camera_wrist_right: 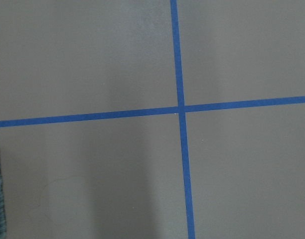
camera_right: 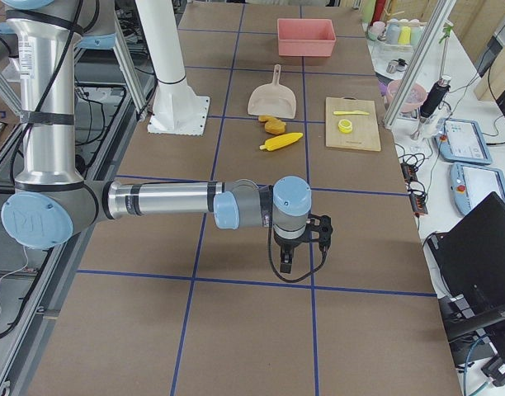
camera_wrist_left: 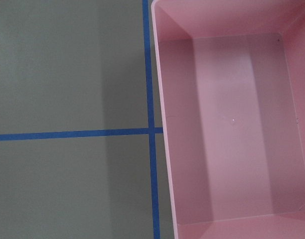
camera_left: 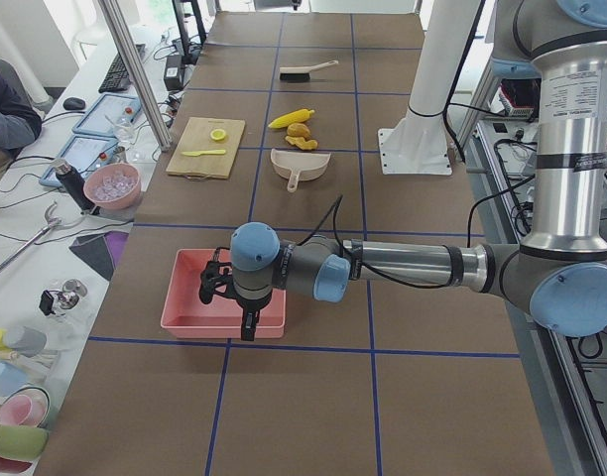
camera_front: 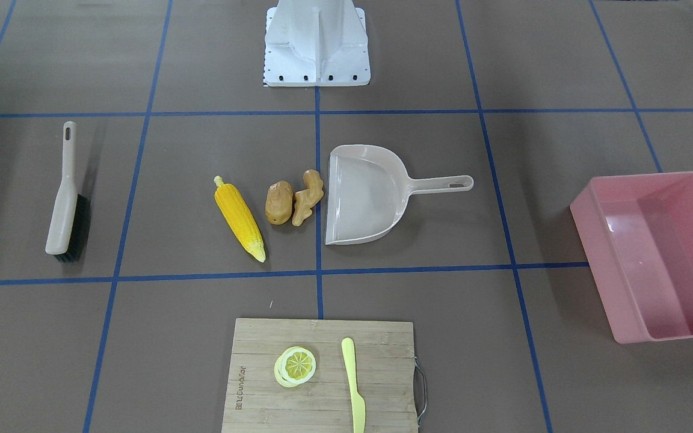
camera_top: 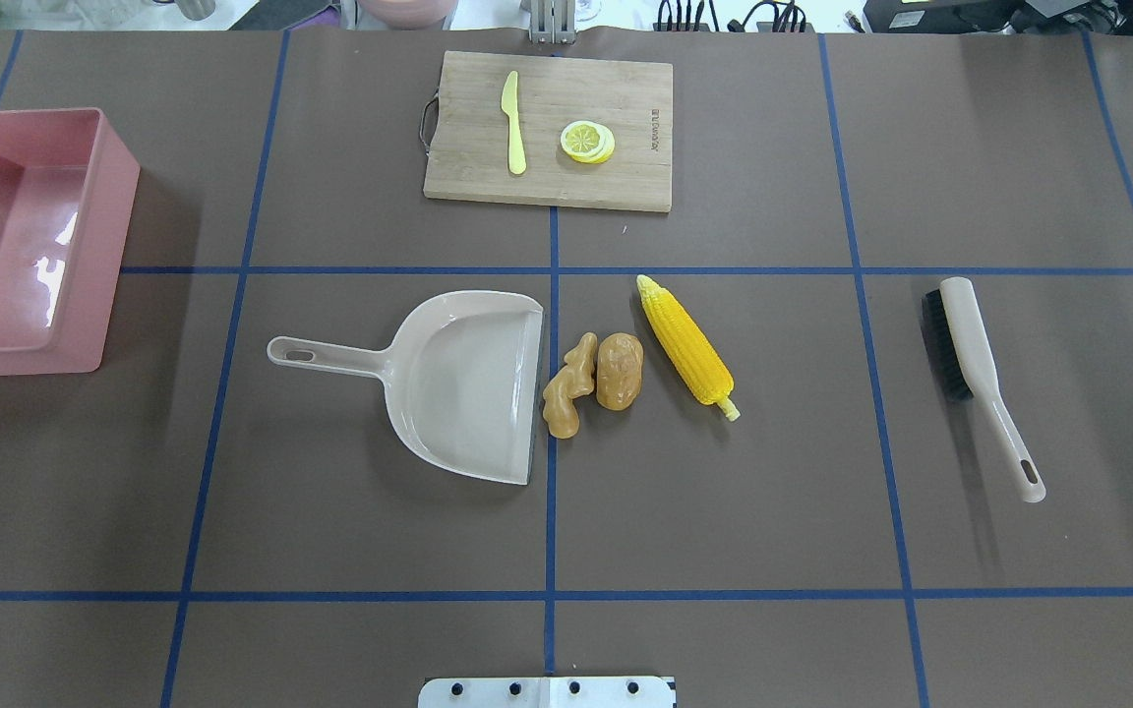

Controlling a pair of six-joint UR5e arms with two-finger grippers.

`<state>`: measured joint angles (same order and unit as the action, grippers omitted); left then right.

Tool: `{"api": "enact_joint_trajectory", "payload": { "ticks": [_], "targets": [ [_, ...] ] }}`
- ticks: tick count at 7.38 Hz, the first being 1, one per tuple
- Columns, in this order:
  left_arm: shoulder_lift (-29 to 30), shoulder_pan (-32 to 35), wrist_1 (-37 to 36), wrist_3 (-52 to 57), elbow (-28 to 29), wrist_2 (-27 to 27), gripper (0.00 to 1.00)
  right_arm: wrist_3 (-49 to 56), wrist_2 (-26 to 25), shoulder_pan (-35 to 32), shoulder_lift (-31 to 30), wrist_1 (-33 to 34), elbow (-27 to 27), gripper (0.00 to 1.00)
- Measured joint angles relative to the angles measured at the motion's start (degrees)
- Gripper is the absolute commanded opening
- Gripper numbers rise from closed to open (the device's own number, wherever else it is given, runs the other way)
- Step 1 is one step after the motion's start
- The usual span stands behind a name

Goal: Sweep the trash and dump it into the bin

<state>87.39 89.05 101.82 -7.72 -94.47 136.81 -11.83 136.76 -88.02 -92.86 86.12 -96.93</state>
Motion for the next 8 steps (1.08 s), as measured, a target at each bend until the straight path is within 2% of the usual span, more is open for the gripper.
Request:
{"api": "enact_joint_trajectory", "payload": {
  "ticks": [8],
  "targets": [
    [0.0, -0.1, 0.0, 0.0, 0.2, -0.6, 0.99, 0.1, -0.4, 0.0, -0.9, 0.2, -1.5, 1.00]
  ]
}}
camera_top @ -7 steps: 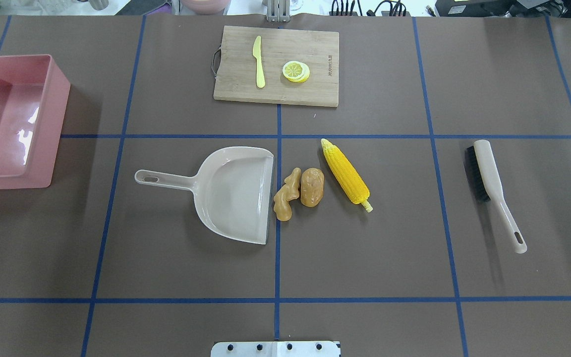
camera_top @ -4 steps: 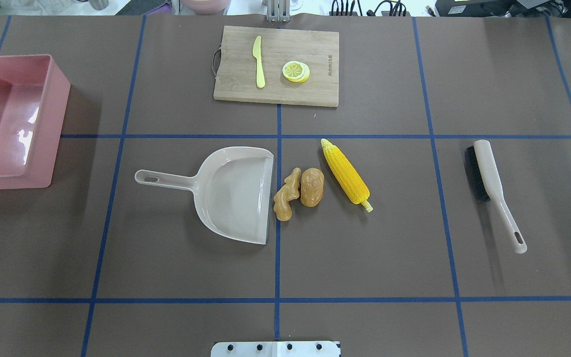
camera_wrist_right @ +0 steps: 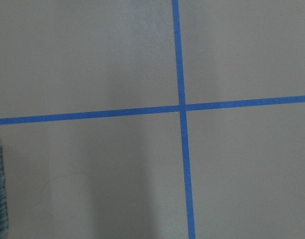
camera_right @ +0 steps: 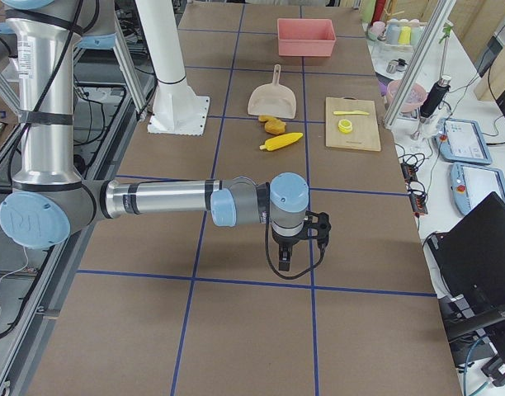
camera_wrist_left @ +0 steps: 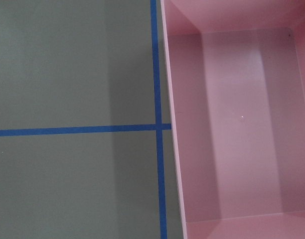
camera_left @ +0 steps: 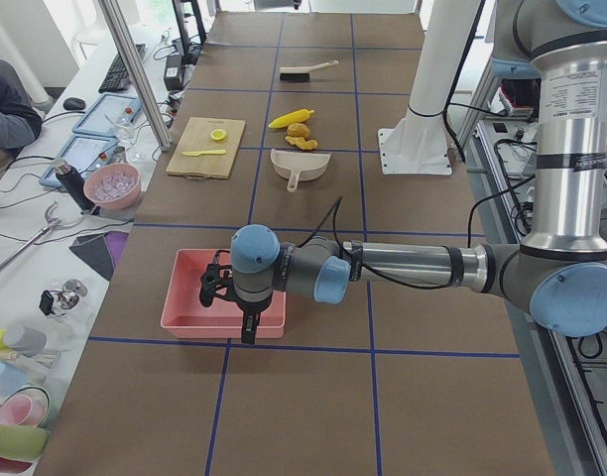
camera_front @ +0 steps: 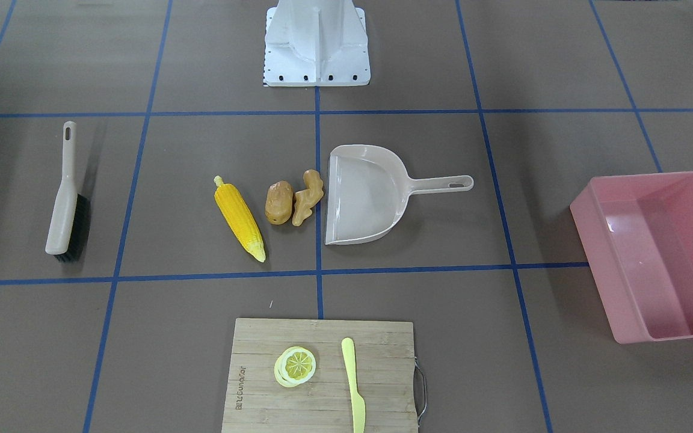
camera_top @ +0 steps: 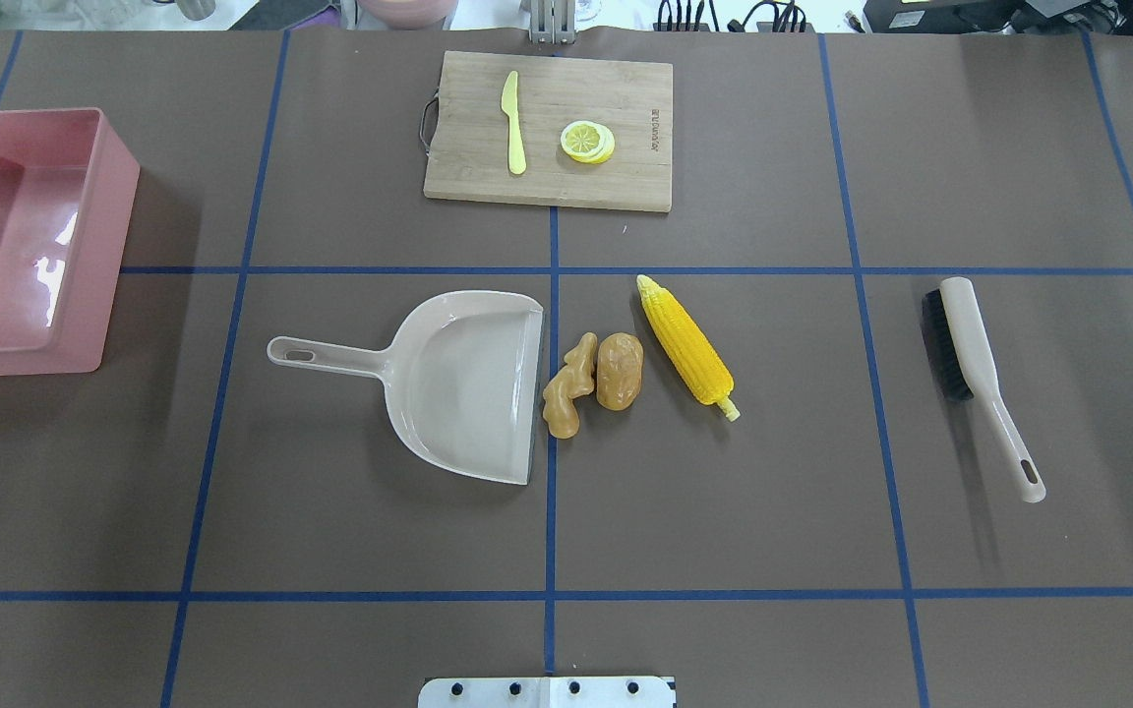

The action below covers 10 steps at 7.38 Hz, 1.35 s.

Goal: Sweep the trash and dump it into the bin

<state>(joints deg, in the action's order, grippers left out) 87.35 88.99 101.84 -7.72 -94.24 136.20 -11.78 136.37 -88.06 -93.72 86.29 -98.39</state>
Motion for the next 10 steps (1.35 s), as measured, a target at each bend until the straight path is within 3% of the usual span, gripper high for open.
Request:
{"api": "enact_joint_trajectory", "payload": {
  "ticks": [10],
  "targets": [
    [0.0, 0.0, -0.1, 0.1, -0.2, -0.5, 0.99, 0.6, -0.8, 0.0, -2.2, -0.8, -2.5, 1.00]
  ]
}}
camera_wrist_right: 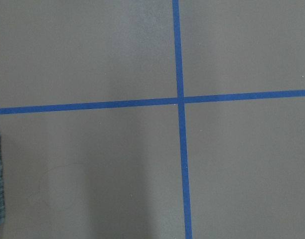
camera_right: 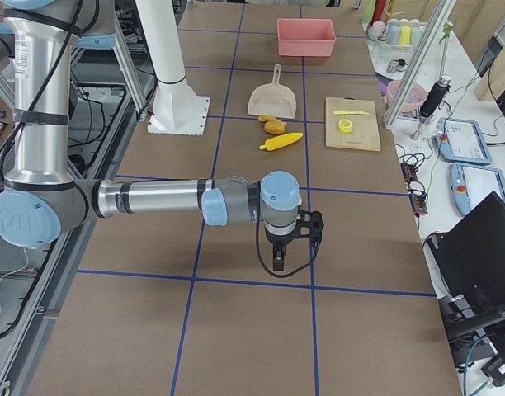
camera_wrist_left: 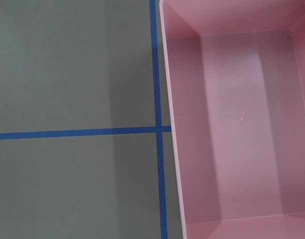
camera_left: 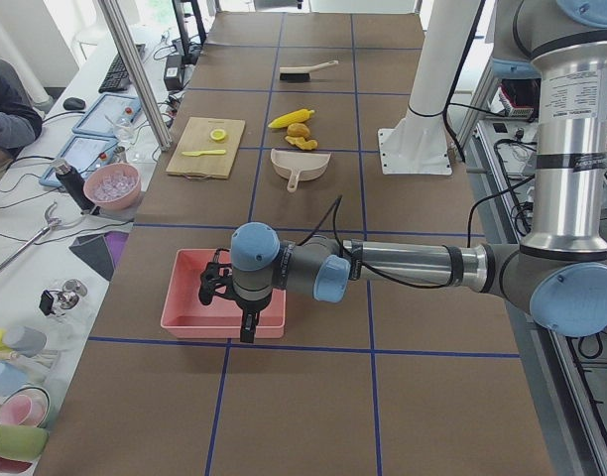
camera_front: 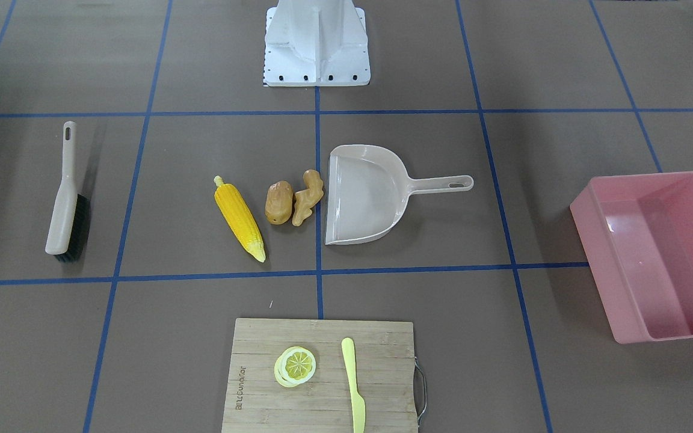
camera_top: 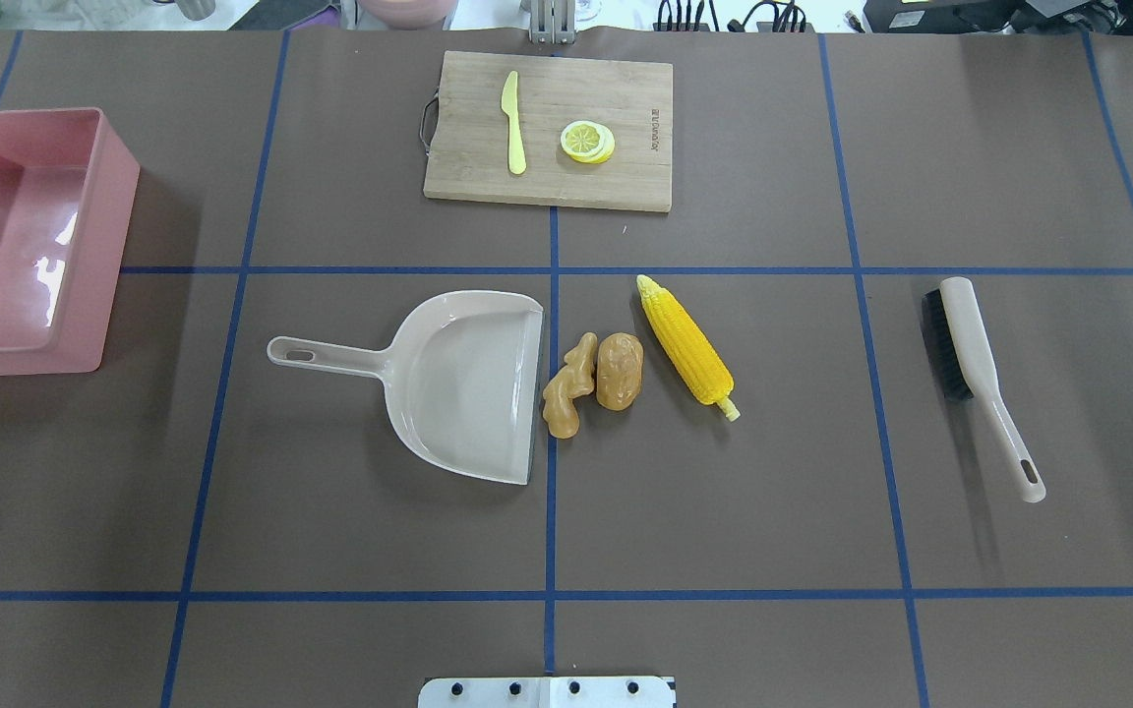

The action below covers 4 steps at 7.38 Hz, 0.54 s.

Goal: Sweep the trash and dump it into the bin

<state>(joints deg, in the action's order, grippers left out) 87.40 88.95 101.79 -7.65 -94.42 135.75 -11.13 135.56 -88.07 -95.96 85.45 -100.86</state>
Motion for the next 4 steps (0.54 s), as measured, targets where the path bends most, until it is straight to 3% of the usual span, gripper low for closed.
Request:
{"api": "enact_joint_trajectory", "payload": {
  "ticks": [4],
  "targets": [
    [0.1, -0.1, 0.0, 0.1, 0.1, -0.6, 0.99, -1.0, 0.0, 2.4, -0.1, 0.5, -3.2, 1.00]
  ]
}}
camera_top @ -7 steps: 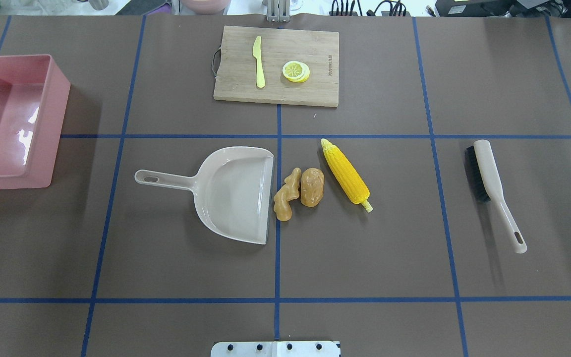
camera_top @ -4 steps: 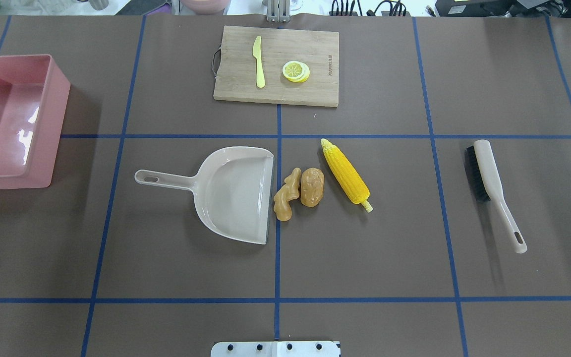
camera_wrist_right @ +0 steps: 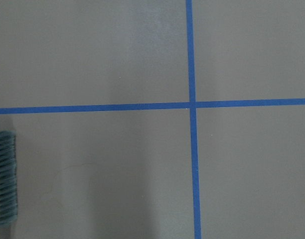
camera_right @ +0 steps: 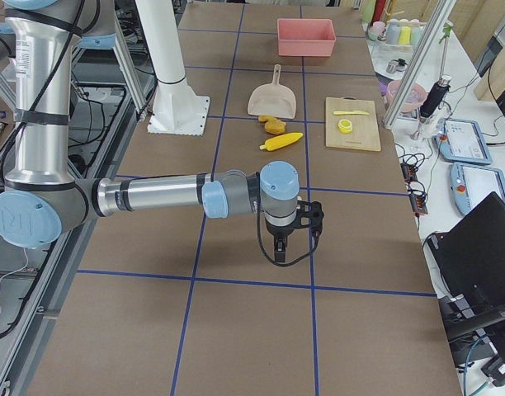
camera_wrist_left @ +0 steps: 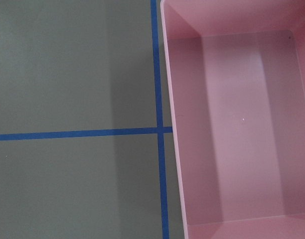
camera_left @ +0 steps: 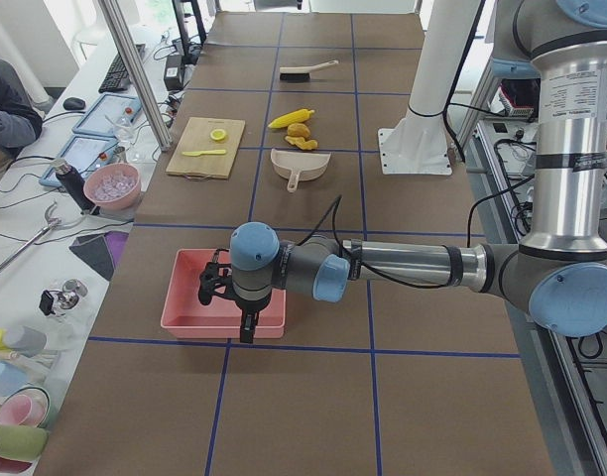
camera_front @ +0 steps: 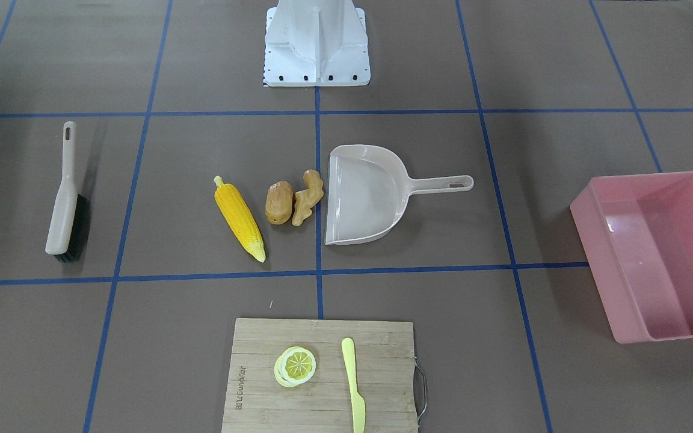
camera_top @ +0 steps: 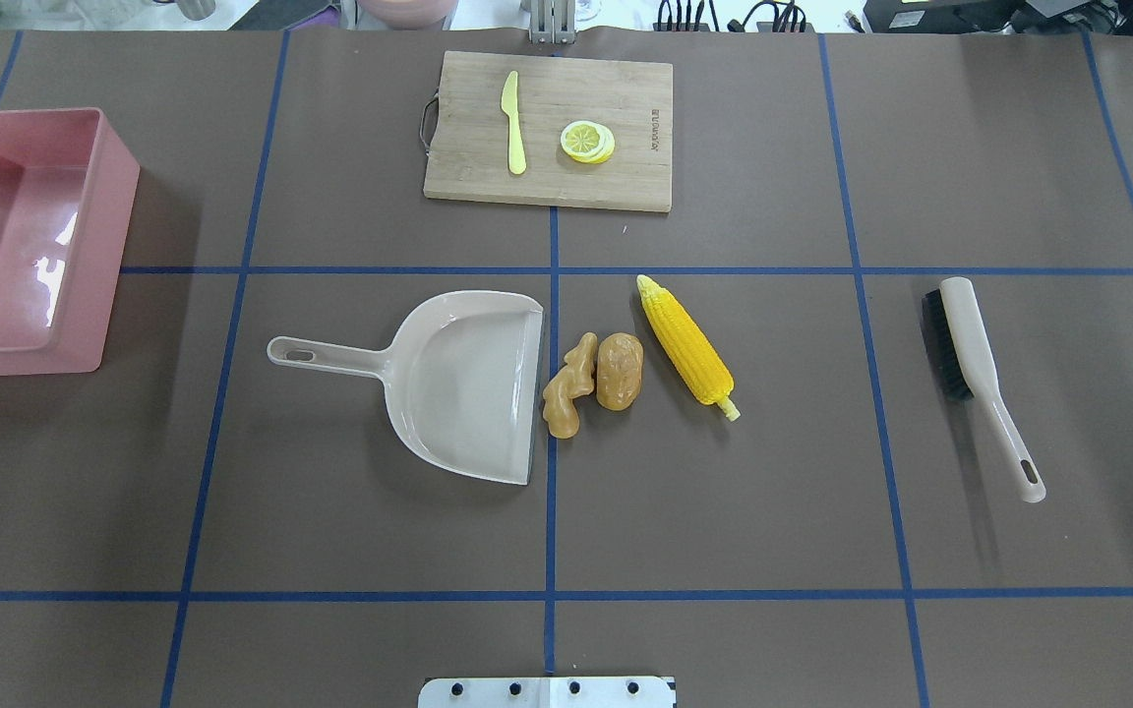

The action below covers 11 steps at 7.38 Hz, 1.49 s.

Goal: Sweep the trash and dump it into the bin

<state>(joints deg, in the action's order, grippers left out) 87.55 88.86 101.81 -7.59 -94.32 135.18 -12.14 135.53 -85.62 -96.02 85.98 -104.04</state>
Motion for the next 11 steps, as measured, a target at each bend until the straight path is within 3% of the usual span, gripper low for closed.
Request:
{"api": "enact_joint_trajectory", "payload": {
  "ticks": [4, 7, 9, 11],
  "targets": [
    [0.2, -0.1, 0.0, 0.0, -0.1, -0.2, 0.99, -10.9, 0.4, 9.3, -0.3, -0.4, -7.0, 1.00],
    [0.3, -0.2, -1.7, 0.0, -0.2, 0.6, 0.99, -24.7, -5.4, 25.2, -0.4, 0.1, -14.4, 1.00],
    [2.0, -0.7, -9.9, 0.0, -0.8, 1.4, 0.99, -27.9, -8.4, 32.7, -0.5, -0.6, -14.1, 1.00],
    [3.5, -1.0, -15.1, 1.1, -1.3, 1.6, 0.99, -28.3, -8.4, 35.3, -0.4, -3.0, -11.4, 1.00]
  ]
}}
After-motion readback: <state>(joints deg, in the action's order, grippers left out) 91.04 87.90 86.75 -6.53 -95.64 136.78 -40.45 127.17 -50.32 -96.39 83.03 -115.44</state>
